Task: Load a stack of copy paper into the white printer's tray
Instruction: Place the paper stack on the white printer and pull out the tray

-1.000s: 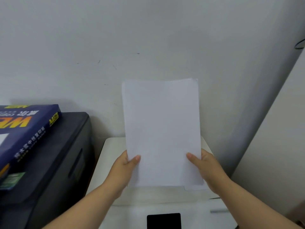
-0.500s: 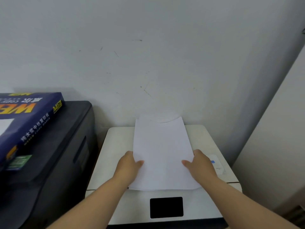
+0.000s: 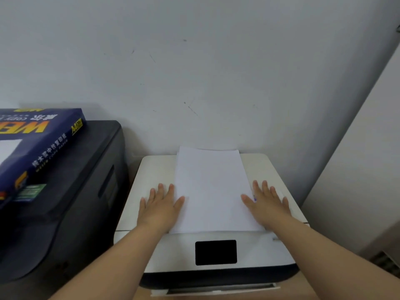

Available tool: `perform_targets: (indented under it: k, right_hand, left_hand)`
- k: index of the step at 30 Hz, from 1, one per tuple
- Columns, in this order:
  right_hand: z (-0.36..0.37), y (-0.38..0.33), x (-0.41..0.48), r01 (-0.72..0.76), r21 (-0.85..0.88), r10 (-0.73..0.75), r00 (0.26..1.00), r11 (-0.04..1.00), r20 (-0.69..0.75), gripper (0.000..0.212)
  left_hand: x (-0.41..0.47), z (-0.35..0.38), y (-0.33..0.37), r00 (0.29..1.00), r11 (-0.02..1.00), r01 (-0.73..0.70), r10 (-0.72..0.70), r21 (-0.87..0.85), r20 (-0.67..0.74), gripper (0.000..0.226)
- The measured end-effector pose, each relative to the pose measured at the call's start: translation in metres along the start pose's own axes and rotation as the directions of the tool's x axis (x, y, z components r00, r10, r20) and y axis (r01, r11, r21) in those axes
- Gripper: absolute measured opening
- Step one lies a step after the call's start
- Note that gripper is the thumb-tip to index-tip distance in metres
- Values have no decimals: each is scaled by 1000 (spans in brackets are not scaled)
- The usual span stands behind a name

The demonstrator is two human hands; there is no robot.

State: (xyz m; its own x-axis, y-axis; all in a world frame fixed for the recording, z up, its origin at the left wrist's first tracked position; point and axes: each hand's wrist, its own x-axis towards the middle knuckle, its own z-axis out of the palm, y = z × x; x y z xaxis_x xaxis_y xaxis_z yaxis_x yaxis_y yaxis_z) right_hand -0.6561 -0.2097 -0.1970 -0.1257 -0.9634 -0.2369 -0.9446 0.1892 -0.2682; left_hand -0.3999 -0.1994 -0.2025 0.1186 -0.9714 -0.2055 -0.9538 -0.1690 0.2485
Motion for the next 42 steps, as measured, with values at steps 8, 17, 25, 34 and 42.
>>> perform_targets:
  k: [8, 17, 25, 34, 42]
  right_hand:
    - [15, 28, -94, 187, 503, -1, 938, 844, -347, 54]
    - [113, 15, -175, 21, 799, 273, 934, 602, -230, 45]
    - [155, -1, -186, 50, 363, 95, 925, 930, -369, 68]
    - [182, 16, -183, 123, -12, -123, 972, 992, -201, 85]
    - [178, 18, -184, 134, -49, -141, 975, 990, -174, 103]
  left_hand:
    - [-74, 17, -35, 918, 977, -204, 169, -63, -358, 49]
    - [-163, 76, -41, 785, 851, -523, 504, 50, -361, 35]
    - [-173, 131, -52, 839, 824, -467, 527, 322, -131, 60]
    - [-175, 158, -59, 882, 866, -427, 462, 261, -88, 68]
    - [-169, 151, -58, 896, 880, -385, 429, 279, -118, 69]
